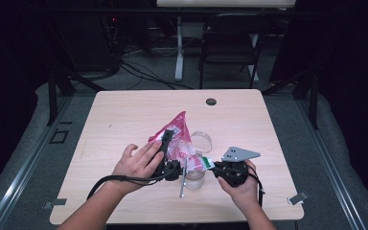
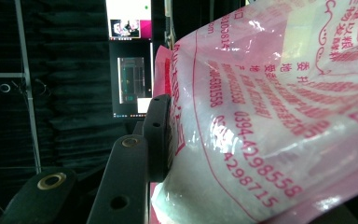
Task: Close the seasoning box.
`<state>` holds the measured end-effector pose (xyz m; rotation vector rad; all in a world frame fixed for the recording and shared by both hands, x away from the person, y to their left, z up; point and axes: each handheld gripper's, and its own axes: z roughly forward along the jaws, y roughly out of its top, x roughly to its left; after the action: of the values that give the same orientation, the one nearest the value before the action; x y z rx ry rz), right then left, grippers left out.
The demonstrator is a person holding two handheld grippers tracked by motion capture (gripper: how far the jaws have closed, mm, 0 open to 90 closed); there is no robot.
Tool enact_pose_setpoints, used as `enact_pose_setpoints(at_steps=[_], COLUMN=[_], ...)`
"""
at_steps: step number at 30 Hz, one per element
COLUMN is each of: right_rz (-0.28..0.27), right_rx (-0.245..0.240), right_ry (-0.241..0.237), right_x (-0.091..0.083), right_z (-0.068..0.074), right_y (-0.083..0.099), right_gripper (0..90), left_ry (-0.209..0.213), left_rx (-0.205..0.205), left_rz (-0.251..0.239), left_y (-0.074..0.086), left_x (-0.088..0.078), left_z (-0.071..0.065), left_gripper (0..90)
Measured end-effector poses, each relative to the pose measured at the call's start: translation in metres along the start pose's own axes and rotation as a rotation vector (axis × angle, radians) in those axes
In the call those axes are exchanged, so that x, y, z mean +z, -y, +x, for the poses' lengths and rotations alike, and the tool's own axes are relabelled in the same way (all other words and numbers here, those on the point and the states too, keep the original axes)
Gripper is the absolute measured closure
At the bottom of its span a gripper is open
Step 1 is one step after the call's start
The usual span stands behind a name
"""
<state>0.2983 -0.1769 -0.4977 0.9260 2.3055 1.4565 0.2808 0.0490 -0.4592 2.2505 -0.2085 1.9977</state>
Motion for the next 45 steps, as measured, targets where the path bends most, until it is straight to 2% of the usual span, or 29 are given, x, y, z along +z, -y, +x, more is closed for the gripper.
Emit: enact_pose_setpoints(at_steps=[22,29,30,31,35,36,37,43,45], right_rz=[-0.005,-0.007,-0.007,-0.007,-0.006,-0.006,-0.006,-0.008,-0.007], right_rx=[0.002,0.002,0.001,0.001,0.0,0.0,-0.001,0.001,-0.001], right_ry=[0.001,0.002,0.002,0.002,0.003,0.003,0.003,0.002,0.004], right_x=[0.0001,0.0,0.0,0.0,0.0002,0.0002,0.0001,0.0001,0.0003], right_z=[0.0004,0.0005,0.0006,0.0006,0.0007,0.0008,0.0007,0.0006,0.0009], right_y=[-0.0002,-0.0002,-0.0003,-0.0003,-0.0002,-0.0001,-0.0001,0.0,0.0001], right_gripper=[90.0,90.0,90.0,90.0,90.0,90.0,90.0,90.0,90.0], left_ry=[-0.004,0.003,-0.001,0.011,0.008,0.022,0.018,0.025,0.022], left_rx=[-0.003,0.001,-0.003,-0.013,-0.013,-0.023,-0.014,-0.03,-0.023], left_rz=[-0.001,0.012,0.003,0.016,0.009,0.021,0.022,0.015,0.023], left_y=[-0.0002,0.0003,0.0009,0.0011,0.0024,0.0026,0.0028,0.005,0.0053], left_x=[-0.0015,-0.0021,-0.0014,-0.0019,-0.0007,-0.0011,-0.0009,0.0,-0.0007], left_z=[0.0004,0.001,0.0004,-0.0001,-0.0007,-0.0014,-0.0015,-0.0031,-0.0027], left_gripper=[67.9,67.9,67.9,67.9,68.0,67.9,68.0,68.1,68.1])
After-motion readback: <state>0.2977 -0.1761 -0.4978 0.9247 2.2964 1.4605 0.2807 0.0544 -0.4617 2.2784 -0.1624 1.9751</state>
